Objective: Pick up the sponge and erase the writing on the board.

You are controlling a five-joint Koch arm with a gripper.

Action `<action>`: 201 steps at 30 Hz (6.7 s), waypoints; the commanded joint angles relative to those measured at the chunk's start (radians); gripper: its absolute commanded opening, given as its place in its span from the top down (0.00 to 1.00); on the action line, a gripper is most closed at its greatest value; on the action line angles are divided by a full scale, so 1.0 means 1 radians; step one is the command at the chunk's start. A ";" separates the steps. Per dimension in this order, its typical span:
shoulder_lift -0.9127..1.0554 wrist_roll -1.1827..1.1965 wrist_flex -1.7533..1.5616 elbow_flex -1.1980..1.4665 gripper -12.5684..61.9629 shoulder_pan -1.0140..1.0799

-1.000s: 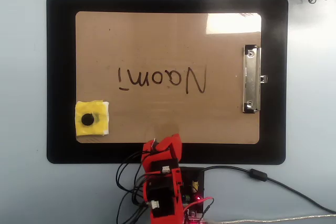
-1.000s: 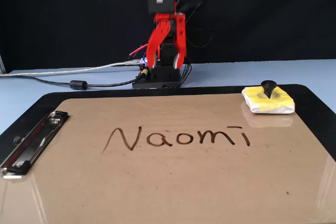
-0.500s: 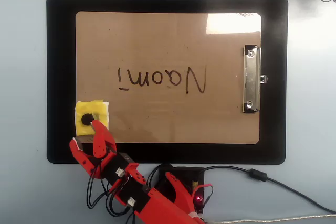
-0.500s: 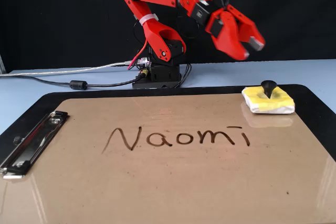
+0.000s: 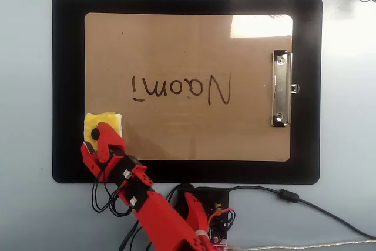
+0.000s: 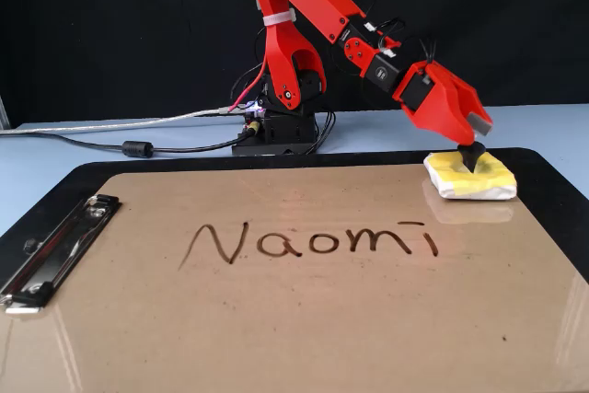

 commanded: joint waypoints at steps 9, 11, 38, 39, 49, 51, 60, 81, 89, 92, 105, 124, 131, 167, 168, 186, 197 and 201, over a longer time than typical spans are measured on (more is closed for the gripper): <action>-0.270 -0.009 -0.407 0.011 0.38 -0.009; -0.318 -0.012 -0.468 0.018 0.39 -0.003; -0.103 -0.146 -0.295 0.101 0.94 0.192; -0.018 -0.166 -0.189 0.098 0.94 0.213; 0.459 0.008 0.986 -0.357 0.94 1.008; 0.396 0.107 0.948 -0.367 0.94 1.167; 0.077 0.132 0.594 -0.333 0.94 1.344; -0.127 0.120 0.213 -0.135 0.94 1.396; -0.405 -0.011 0.080 -0.396 0.94 1.270; -0.350 -0.008 0.092 -0.331 0.94 1.282; -0.195 -0.100 -0.067 -0.034 0.94 1.356; -0.067 -0.110 -0.273 0.158 0.94 1.351; -0.489 -0.115 -0.282 -0.304 0.94 1.170; 0.037 -0.092 -0.376 0.357 0.94 1.322; 0.018 -0.092 -0.376 0.351 0.94 1.321; -0.092 -0.094 -0.393 0.264 0.94 1.039; -0.545 -0.098 -0.394 -0.215 0.94 0.988; -0.460 -0.098 -0.400 -0.084 0.94 0.991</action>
